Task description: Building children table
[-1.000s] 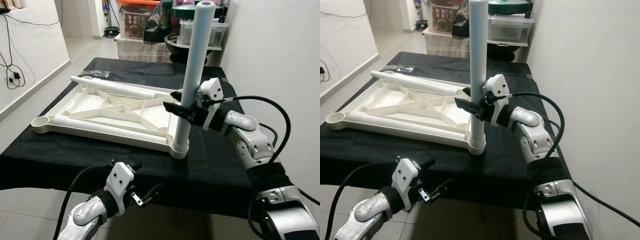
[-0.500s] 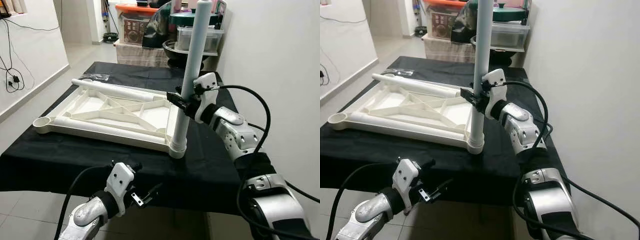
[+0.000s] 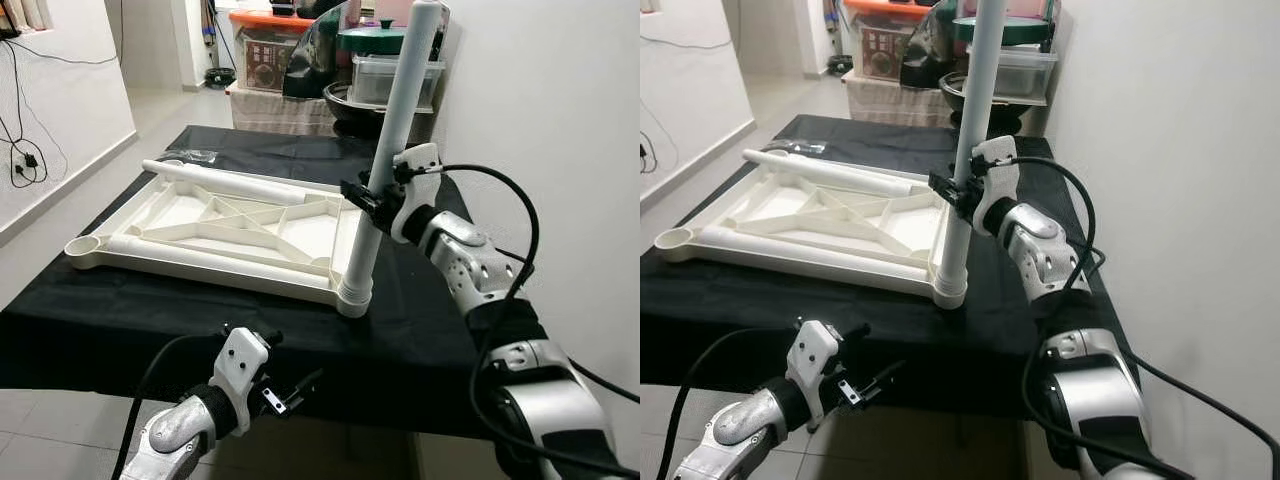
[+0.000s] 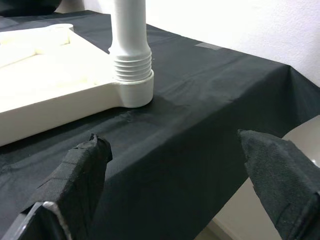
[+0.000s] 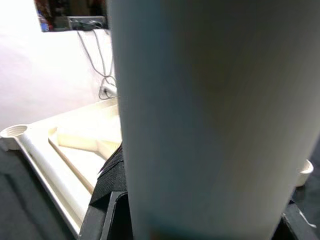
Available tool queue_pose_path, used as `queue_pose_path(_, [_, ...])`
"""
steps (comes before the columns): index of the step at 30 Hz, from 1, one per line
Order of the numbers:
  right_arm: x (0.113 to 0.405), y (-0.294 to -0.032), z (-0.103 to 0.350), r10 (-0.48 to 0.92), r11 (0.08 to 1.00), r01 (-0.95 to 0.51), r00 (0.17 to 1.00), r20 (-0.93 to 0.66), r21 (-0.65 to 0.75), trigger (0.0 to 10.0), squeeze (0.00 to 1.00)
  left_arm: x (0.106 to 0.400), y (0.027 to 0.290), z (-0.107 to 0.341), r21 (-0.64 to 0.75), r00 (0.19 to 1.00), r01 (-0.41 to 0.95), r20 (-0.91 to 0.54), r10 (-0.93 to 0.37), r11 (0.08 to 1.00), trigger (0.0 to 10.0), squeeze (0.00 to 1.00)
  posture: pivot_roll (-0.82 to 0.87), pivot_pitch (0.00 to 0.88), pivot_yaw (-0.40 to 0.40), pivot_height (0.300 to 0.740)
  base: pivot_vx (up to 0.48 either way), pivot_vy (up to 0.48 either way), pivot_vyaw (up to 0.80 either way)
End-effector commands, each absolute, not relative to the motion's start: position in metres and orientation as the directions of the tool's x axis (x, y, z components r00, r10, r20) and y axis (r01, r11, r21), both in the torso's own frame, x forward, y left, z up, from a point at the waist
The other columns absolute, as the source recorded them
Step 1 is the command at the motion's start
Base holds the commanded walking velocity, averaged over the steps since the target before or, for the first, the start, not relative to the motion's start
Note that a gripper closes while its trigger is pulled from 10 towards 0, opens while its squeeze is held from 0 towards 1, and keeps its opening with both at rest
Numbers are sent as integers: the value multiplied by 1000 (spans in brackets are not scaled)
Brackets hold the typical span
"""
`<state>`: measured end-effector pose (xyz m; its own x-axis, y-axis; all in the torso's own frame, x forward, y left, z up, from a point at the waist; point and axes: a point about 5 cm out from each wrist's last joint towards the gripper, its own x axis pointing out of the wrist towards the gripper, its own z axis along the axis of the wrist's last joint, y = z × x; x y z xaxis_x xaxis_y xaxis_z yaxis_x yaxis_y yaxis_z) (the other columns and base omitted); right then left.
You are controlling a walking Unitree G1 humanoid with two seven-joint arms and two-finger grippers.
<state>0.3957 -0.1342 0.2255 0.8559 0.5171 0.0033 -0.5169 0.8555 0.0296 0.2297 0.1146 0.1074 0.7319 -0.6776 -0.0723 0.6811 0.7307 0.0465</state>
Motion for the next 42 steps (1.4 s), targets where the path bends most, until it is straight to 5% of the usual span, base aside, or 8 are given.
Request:
queue_pose_path(1, [394, -147, 185, 427, 903, -427, 886, -182, 39, 0, 0, 230, 112, 106, 42, 726, 687, -73, -684, 725, 10000, 0, 32, 0, -82, 740, 0, 0, 0])
queue_pose_path(12, [392, -143, 172, 306, 952, -297, 935, -180, 72, 0, 0, 229, 112, 105, 41, 731, 682, -73, -679, 730, 10000, 0, 31, 0, -85, 740, 0, 0, 0])
queue_pose_path(16, [390, -153, 163, 51, 998, -44, 987, -155, 47, 0, 0, 229, 112, 105, 45, 735, 677, -70, -674, 734, 10000, 0, 27, 0, -87, 740, 0, 0, 0])
queue_pose_path(23, [384, -143, 142, -123, 992, 127, 970, -211, 8, 0, 0, 230, 110, 105, 46, 734, 679, -69, -676, 732, 10000, 0, 11, 0, -95, 740, 0, 0, 0])
queue_pose_path(31, [389, -123, 139, -80, 996, 66, 960, -268, -61, 0, 0, 230, 105, 102, 44, 735, 678, -68, -675, 734, 10000, 0, -1, 0, -112, 740, 0, 0, 0])
queue_pose_path(42, [393, -129, 138, -133, 991, 136, 942, -309, -14, 0, 0, 229, 104, 101, 40, 736, 677, -68, -673, 735, 10000, 0, 2, 0, -119, 740, 0, 0, 0])
